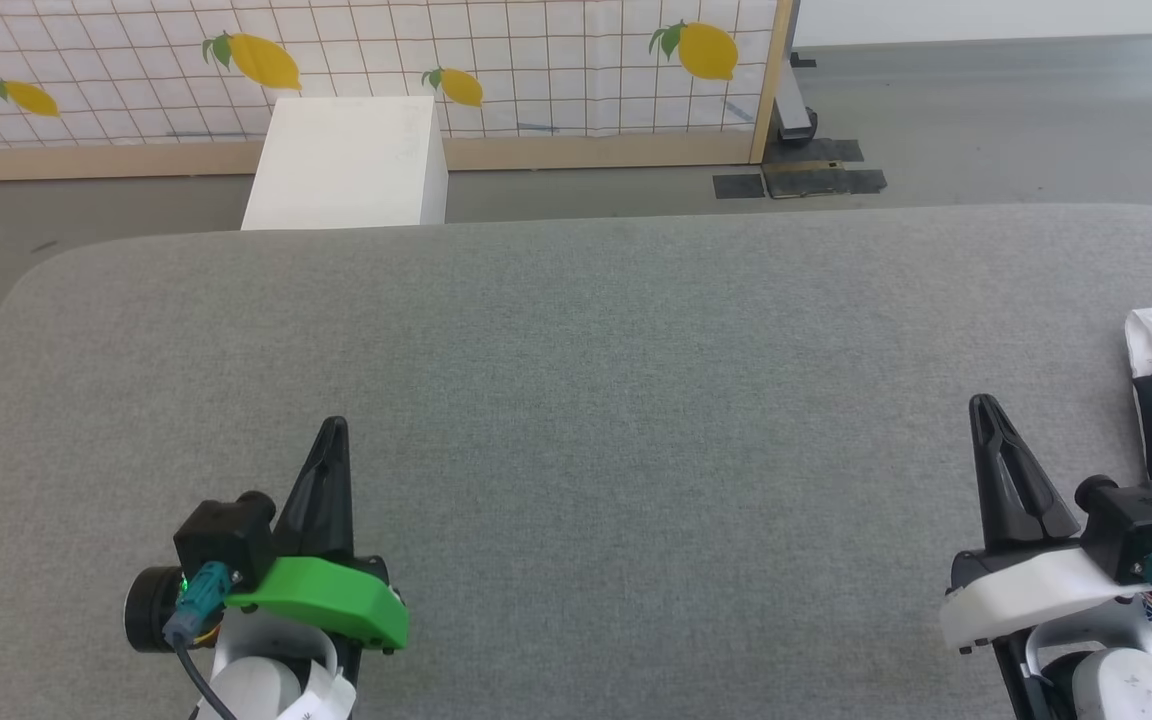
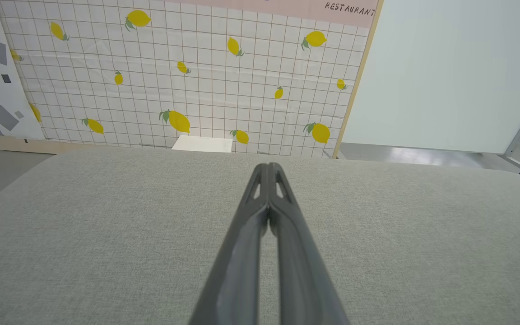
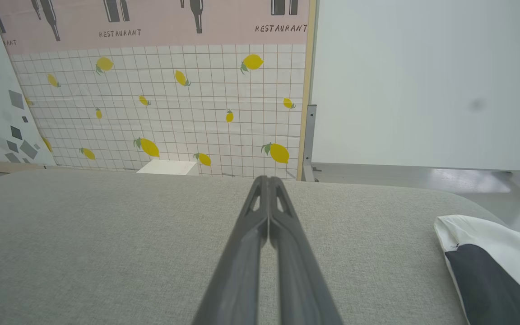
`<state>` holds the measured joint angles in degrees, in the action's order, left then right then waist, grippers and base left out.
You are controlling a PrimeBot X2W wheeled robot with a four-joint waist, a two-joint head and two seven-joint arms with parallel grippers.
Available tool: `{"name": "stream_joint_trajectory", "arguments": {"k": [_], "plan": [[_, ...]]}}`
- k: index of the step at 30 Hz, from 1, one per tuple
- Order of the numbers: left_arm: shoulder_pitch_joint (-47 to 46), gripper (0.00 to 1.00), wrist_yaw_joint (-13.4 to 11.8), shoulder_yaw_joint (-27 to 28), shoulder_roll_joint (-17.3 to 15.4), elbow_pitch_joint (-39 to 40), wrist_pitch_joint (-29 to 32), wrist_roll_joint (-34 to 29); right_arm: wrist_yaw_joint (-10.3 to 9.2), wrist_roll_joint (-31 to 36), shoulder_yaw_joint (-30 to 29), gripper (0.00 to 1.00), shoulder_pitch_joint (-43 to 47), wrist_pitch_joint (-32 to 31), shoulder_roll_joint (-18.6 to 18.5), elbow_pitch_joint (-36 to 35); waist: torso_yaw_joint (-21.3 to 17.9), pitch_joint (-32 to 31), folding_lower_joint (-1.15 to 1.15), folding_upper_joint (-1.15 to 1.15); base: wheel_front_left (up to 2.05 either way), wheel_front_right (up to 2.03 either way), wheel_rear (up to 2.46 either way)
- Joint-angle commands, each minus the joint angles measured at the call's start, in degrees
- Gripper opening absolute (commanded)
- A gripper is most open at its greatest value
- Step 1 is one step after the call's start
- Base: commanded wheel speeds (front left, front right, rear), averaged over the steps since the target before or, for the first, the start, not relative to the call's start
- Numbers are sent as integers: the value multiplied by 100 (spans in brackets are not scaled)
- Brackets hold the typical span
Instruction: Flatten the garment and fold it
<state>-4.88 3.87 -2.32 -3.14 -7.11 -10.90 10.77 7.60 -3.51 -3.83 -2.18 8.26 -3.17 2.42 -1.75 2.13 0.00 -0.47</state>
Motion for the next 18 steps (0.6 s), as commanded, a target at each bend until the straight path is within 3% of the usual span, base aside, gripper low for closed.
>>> {"name": "stream_joint_trajectory", "arguments": {"k": [1,18], "plan": [[83,0,-64,28,7,34,29,-102,-3,44,21,0,60,-32,7,-41,3,-3,0,12,0,0,0],[158,0,-125,66,11,160,227,-284,-4,101,89,0,90,-180,11,-79,35,-43,0,19,0,0,0]]}}
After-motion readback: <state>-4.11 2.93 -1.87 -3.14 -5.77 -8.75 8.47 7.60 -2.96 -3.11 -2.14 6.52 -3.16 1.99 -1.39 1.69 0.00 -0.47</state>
